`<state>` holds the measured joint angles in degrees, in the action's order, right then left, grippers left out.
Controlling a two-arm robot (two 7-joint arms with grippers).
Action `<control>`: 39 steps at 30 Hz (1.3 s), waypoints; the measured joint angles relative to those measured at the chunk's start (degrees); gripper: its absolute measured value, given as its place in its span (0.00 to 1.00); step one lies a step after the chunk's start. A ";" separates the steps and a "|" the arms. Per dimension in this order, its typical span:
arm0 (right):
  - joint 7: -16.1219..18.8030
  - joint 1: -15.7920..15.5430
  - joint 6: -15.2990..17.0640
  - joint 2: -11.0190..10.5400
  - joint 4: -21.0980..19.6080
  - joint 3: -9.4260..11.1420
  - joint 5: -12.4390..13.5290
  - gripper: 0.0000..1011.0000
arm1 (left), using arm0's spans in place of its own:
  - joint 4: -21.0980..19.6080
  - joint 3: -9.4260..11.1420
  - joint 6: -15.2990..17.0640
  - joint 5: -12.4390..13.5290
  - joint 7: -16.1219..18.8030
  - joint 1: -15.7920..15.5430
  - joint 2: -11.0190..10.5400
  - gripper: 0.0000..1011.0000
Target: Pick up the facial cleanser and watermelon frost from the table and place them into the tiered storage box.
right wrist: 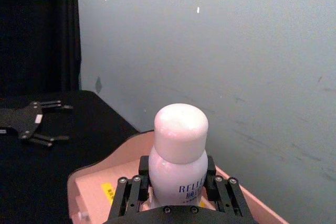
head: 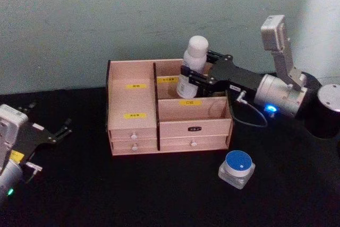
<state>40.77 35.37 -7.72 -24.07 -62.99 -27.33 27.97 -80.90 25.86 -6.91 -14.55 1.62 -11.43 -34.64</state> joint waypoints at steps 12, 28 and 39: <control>1.14 5.27 -1.31 4.36 9.45 -0.61 -1.92 0.59 | 0.00 0.00 0.00 0.00 0.00 0.00 0.00 0.99; 2.67 9.21 -2.56 8.14 18.17 -0.61 -3.71 0.59 | 0.00 0.00 0.00 0.00 0.00 0.00 0.00 0.99; 3.22 10.66 -3.03 9.82 22.42 -0.43 -5.10 0.59 | 0.00 0.00 0.00 0.00 0.00 0.00 0.00 0.99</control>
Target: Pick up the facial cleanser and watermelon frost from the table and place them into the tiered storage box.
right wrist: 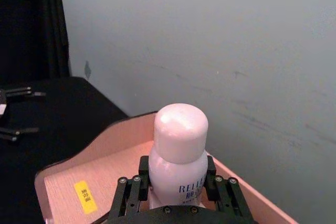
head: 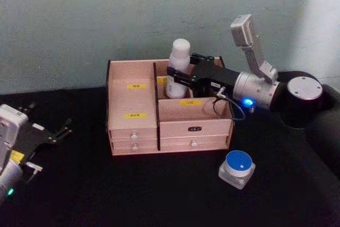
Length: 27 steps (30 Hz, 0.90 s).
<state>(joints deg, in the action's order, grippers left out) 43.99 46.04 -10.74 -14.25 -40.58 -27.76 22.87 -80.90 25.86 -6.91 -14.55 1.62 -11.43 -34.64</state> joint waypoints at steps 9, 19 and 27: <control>0.50 0.93 0.12 0.98 2.88 -0.01 -1.40 0.59 | 0.00 0.00 0.00 0.00 0.00 0.00 0.00 0.99; 0.65 1.64 0.73 1.79 5.10 0.27 -2.55 0.59 | 0.00 0.00 0.00 0.00 0.00 0.00 0.00 0.99; 0.70 1.86 0.90 2.07 5.75 0.45 -2.84 0.59 | 0.00 0.00 0.00 0.00 0.00 0.00 0.00 0.99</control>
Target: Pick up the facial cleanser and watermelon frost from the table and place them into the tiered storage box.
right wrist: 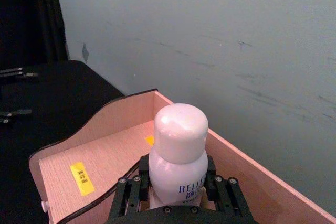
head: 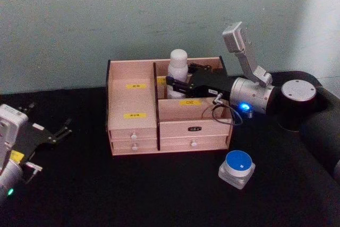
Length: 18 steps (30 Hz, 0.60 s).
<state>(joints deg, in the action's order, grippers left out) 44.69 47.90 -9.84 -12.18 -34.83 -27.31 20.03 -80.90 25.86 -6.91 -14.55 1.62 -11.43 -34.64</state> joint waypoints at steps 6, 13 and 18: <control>0.00 -0.04 0.00 -0.06 -0.13 -0.01 0.03 0.59 | 0.00 0.00 0.00 0.00 0.00 0.00 0.00 0.99; -0.02 -0.08 0.00 -0.09 -0.23 -0.04 0.08 0.59 | 0.00 0.00 0.00 0.00 0.00 0.00 0.00 0.99; -0.04 -0.11 -0.01 -0.12 -0.28 -0.07 0.11 0.60 | 0.00 0.00 0.00 0.00 0.00 0.00 0.00 0.99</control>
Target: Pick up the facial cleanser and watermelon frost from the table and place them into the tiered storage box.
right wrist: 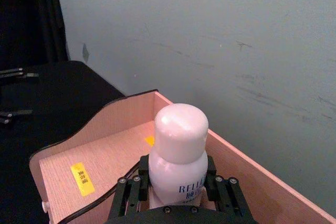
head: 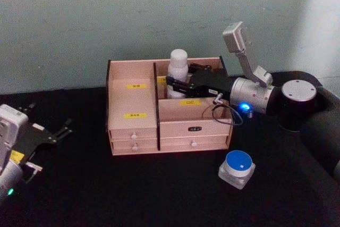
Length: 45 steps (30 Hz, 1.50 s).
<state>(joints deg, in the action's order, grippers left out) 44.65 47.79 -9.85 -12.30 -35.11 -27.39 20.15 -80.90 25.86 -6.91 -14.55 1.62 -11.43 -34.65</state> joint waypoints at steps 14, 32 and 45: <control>-0.03 -0.05 -0.01 -0.04 -0.09 -0.03 0.06 0.97 | 0.00 0.00 0.00 0.00 0.00 0.00 0.00 0.99; -0.74 -1.98 0.57 -1.24 -4.30 0.67 -0.08 0.99 | 0.00 0.00 0.00 0.00 0.00 0.00 0.00 0.99; -3.47 -10.72 3.39 -7.26 -21.12 2.69 2.10 0.99 | 0.00 0.00 0.00 0.00 0.00 0.00 0.00 0.99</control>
<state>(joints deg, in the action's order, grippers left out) 41.18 37.07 -6.47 -19.56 -56.22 -24.70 22.25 -80.90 25.86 -6.91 -14.55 1.62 -11.43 -34.65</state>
